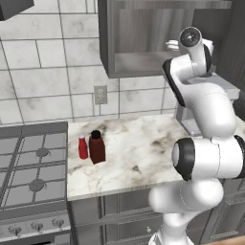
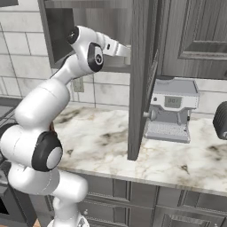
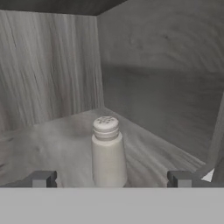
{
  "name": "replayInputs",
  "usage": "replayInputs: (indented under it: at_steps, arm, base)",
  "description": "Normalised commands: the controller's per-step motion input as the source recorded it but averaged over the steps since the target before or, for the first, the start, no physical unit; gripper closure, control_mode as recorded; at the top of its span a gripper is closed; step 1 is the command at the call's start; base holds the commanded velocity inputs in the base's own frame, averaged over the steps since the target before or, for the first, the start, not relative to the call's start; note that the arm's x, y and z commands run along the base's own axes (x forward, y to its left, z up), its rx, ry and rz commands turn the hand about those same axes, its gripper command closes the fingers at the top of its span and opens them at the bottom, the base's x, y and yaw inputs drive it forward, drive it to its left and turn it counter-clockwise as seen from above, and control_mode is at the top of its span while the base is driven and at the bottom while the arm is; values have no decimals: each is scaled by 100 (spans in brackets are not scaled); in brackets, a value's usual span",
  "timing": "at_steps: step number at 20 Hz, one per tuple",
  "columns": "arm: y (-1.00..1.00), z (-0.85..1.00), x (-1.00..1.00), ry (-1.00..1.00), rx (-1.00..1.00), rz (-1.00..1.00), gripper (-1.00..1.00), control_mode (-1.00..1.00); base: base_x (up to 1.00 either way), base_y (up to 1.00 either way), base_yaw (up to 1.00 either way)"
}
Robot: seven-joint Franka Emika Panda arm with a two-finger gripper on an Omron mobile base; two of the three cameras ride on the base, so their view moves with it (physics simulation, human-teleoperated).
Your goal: Collect the paprika, ketchup, and shaker from the cabinet and place them next to the stove.
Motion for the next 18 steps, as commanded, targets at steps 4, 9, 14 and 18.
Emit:
replayInputs:
  at_steps: [4, 9, 14, 18]
  arm:
    - [-5, 0, 13, 4, 0, -1, -100, -100]
    - [-4, 0, 20, 5, 0, 0, -100, -100]
    - [-11, 0, 25, 4, 0, 0, -100, -100]
    - [-15, 0, 27, 4, 0, 0, -100, -100]
  base:
    - [0, 0, 0]
    - [0, 0, 0]
    - [0, 0, 0]
    - [0, 0, 0]
